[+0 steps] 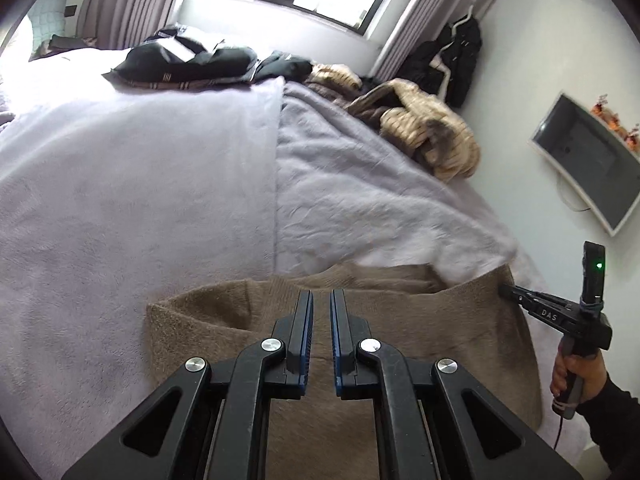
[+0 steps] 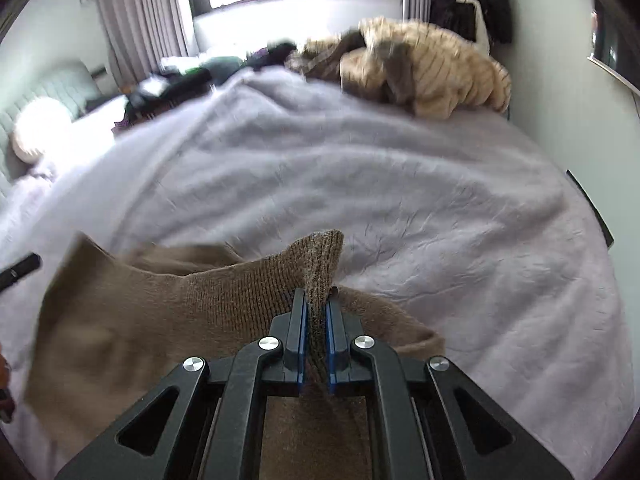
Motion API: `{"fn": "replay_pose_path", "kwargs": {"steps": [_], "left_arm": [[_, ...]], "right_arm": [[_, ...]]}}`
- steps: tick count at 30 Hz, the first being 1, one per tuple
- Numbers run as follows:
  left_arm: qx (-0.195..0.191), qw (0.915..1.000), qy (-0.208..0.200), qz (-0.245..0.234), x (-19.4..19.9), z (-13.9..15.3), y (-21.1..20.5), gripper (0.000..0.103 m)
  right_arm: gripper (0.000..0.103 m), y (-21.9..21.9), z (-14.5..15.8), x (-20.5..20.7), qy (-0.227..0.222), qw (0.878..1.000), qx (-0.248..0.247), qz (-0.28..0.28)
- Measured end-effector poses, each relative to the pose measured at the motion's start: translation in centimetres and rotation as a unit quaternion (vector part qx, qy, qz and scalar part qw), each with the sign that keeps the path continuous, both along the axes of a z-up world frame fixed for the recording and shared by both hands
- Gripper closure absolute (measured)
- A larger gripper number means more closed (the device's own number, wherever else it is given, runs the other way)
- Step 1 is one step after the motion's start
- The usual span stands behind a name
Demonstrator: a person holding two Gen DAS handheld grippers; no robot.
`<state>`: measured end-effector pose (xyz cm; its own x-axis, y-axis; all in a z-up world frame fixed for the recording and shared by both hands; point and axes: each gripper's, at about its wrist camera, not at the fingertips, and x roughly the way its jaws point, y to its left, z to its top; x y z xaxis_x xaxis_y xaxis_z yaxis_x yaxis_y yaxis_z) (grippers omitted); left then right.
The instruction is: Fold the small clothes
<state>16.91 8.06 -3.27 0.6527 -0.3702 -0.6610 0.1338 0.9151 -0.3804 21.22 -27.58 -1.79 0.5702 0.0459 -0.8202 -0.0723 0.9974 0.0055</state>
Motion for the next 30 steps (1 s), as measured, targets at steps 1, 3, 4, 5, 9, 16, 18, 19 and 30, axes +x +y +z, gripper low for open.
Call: {"fn": "replay_pose_path", "kwargs": {"steps": [1, 3, 4, 5, 9, 16, 18, 19, 30], "left_arm": [[0.009, 0.9999, 0.011, 0.001, 0.7, -1.0, -0.2, 0.093], [0.031, 0.9991, 0.029, 0.005, 1.4, -2.5, -0.5, 0.093], [0.043, 0.9984, 0.037, 0.008, 1.6, -3.2, -0.6, 0.093], [0.052, 0.9975, 0.047, 0.013, 1.8, -3.8, -0.4, 0.093], [0.035, 0.9976, 0.058, 0.017, 1.4, -3.8, 0.6, 0.073], [0.064, 0.9965, 0.050, -0.015, 2.2, -3.0, -0.3, 0.005], [0.064, 0.9931, 0.094, -0.029, 3.7, -4.4, -1.1, 0.039], [0.063, 0.9919, 0.105, -0.032, 4.1, -4.9, -1.3, 0.059], [0.062, 0.9949, 0.080, 0.006, 3.5, -6.3, 0.8, 0.096]], "right_arm": [[0.095, 0.1, -1.1, 0.4, 0.009, 1.000, -0.005, -0.001], [0.095, -0.2, -3.2, 1.1, 0.030, 0.999, -0.010, -0.006], [0.095, -0.4, -3.8, 1.2, 0.034, 0.999, -0.010, -0.005], [0.093, -0.6, -4.3, 1.1, 0.034, 0.999, -0.011, -0.003], [0.078, -1.7, -4.5, 0.8, 0.035, 0.999, 0.005, -0.009], [0.074, -4.0, -5.2, 0.8, 0.043, 0.995, 0.085, -0.042], [0.074, -3.9, -5.0, 0.7, 0.043, 0.994, 0.083, -0.047], [0.074, -3.8, -4.8, 0.6, 0.043, 0.994, 0.082, -0.049], [0.091, -4.5, -4.8, 0.4, 0.035, 0.994, 0.080, -0.064]]}}
